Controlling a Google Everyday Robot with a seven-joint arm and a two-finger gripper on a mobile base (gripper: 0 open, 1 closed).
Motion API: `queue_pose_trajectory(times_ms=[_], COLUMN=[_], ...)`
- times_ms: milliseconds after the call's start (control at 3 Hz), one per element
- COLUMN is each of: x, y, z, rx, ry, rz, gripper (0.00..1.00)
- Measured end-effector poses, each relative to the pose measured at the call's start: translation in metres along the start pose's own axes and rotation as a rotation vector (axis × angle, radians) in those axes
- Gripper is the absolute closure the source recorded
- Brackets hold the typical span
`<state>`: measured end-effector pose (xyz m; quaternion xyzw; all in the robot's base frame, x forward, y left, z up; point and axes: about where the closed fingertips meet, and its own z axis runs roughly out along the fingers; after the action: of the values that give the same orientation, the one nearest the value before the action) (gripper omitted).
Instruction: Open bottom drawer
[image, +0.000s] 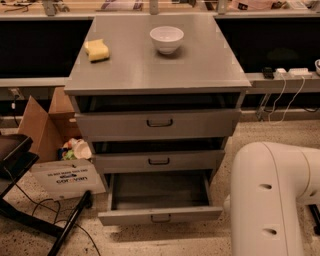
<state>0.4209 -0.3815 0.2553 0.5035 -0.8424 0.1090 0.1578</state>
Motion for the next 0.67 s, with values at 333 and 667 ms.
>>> queue_pose_trajectory(times_ms=[333, 667], x=[-0.026, -0.115], y=[0.005, 0.024], z=[-0.022, -0.066], rx=[0.061, 0.167], ry=[-0.022, -0.093], rz=[-0.068, -0.252], gripper=[0.34, 0.11])
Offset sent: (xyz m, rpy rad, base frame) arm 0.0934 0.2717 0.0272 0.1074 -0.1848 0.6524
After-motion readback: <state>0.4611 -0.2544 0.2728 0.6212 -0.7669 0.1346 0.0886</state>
